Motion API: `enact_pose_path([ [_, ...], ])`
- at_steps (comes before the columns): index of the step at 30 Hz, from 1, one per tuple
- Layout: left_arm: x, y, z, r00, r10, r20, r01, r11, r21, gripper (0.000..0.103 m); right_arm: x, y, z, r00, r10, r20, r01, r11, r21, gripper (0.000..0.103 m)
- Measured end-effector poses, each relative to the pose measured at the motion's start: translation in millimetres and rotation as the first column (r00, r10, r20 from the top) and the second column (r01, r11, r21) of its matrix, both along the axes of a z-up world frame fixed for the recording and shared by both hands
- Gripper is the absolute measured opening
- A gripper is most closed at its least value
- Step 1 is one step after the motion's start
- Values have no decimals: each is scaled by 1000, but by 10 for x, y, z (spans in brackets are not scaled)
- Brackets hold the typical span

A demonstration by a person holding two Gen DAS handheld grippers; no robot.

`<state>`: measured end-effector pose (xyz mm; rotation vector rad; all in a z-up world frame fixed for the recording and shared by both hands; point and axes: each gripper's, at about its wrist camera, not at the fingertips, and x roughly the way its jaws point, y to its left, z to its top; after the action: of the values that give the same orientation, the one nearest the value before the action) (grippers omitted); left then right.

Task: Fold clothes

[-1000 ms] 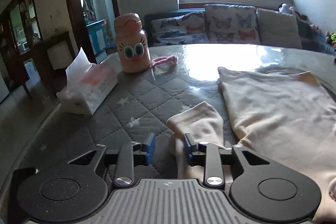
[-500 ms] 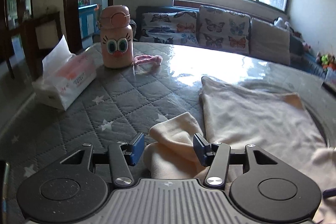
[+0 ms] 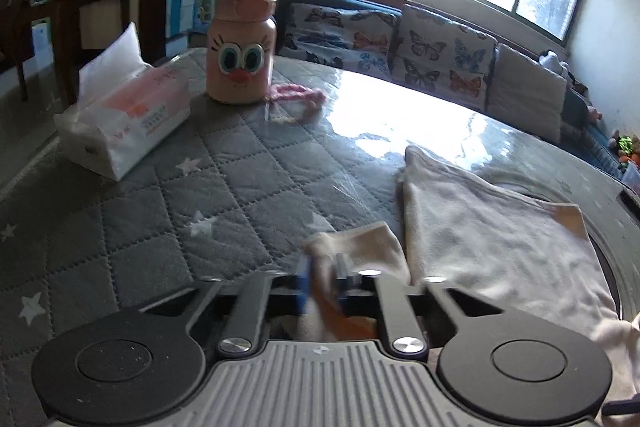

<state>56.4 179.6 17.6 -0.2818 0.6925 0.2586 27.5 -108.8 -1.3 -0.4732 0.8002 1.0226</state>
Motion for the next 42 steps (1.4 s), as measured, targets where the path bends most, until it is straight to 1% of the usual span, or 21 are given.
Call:
enact_pose_path([
  [2, -49, 23, 39, 999, 23, 23, -24, 1000, 18, 6, -1, 5, -2, 1000, 0, 0, 0, 1000, -1, 60],
  [5, -154, 77, 132, 996, 67, 56, -70, 995, 69, 5, -2, 10, -3, 1000, -1, 2, 1, 1000, -3, 60],
  [8, -292, 203, 237, 987, 132, 92, -142, 983, 120, 5, -6, 21, -4, 1000, -1, 4, 1, 1000, -6, 60],
  [11, -442, 365, 307, 974, 195, 119, -213, 964, 161, 5, -8, 23, -5, 1000, -2, 7, 2, 1000, -8, 60],
  [13, -542, 485, 319, 965, 232, 120, -251, 951, 178, 5, -10, 23, -6, 1000, -3, 7, 3, 1000, -8, 60],
  [16, -676, 632, 281, 957, 268, 107, -285, 937, 201, 5, -12, 18, -8, 1000, -3, 7, 4, 1000, -8, 60],
  [19, -772, 731, 191, 956, 285, 70, -294, 931, 215, 5, -9, 15, -7, 1000, -2, 6, 2, 1000, -9, 60],
  [21, -807, 740, 138, 957, 287, 47, -290, 927, 238, 6, -7, 15, -5, 1000, -2, 6, 2, 1000, -11, 60],
  [22, -822, 743, 121, 957, 287, 37, -287, 926, 245, 9, -7, 15, -4, 1000, -2, 6, 2, 1000, -12, 60],
  [25, -866, 750, 68, 958, 287, 10, -280, 922, 267, 11, -1, 14, 2, 1000, -1, 3, 1, 1000, -15, 60],
  [27, -895, 755, 34, 958, 288, -8, -274, 919, 282, 16, -3, 17, 6, 1000, 2, 2, -2, 1000, -18, 60],
  [28, -901, 758, 47, 955, 298, -7, -284, 916, 285, 21, -5, 19, 7, 1000, 3, 2, -3, 1000, -18, 60],
  [30, -894, 743, 95, 956, 293, 8, -283, 917, 282, 23, -2, 26, 13, 1000, 5, 1, -5, 1000, -19, 60],
  [31, -889, 714, 122, 960, 279, 18, -273, 919, 283, 23, -4, 26, 22, 1000, 6, -1, -6, 1000, -16, 60],
  [33, -862, 621, 167, 974, 226, 27, -225, 936, 271, 23, -11, 25, 43, 1000, 7, -4, -7, 1000, -8, 60],
  [34, -836, 578, 171, 980, 198, 24, -197, 943, 269, 23, -15, 24, 53, 1000, 7, -3, -7, 1000, -5, 60],
  [37, -703, 431, 106, 992, 124, -8, -116, 951, 285, 23, -2, 24, 91, 1000, 4, -12, -4, 1000, 11, 60],
  [39, -623, 407, 31, 994, 108, -32, -95, 956, 277, 23, 20, 19, 107, 1000, -4, -5, 4, 1000, 15, 60],
  [42, -525, 439, -92, 991, 117, -68, -94, 957, 273, 23, 86, -27, 122, 999, -33, -16, 34, 999, 26, 60],
])
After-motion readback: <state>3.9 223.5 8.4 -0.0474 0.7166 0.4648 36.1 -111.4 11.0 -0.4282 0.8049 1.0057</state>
